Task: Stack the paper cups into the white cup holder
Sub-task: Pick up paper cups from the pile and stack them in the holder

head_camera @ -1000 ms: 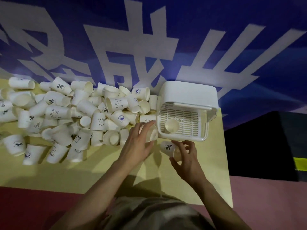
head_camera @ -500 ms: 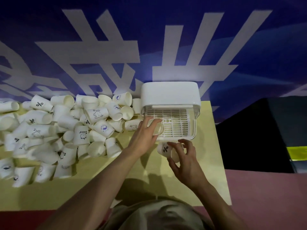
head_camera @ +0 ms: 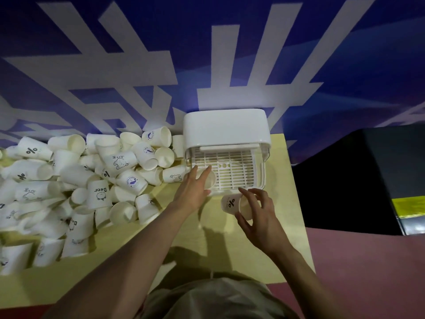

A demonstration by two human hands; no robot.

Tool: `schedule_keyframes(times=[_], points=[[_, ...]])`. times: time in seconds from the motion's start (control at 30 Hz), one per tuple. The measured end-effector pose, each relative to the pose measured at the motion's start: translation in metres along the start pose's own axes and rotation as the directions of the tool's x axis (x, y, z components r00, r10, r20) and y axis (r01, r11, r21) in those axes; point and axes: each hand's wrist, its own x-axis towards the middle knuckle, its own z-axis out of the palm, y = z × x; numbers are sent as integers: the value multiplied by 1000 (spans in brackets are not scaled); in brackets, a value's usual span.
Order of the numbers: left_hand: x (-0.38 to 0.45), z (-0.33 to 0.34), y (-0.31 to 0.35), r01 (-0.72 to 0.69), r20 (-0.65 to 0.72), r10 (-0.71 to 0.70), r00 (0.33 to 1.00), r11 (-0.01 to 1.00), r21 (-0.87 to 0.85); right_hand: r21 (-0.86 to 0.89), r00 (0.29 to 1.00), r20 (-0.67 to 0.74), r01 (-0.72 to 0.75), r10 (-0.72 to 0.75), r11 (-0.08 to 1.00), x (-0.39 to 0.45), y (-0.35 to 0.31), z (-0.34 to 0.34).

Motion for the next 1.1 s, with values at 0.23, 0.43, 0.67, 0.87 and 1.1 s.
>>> schedule_keyframes(times=[0.23,0.43,0.67,0.87,1.1], points=[[-62,-3,-41,-93,-263,57,963,987,-128,-59,990,-35,134,-136,989,37,-35,-6],[-131,0,-107,65,-349,-136,927,976,-208,-217,968,55,251,-245,943,77,-60,11],[-185,12,-150,177,-334,-268,904,944,-277,-340,960,184,264,-211,903,105,-58,45],[-191,16,-156,210,-340,-317,885,925,-317,-394,950,295,222,-106,892,117,-50,71],[-176,5,-171,221,-491,-301,817,951,-215,-454,941,336,203,-44,868,126,-54,79]])
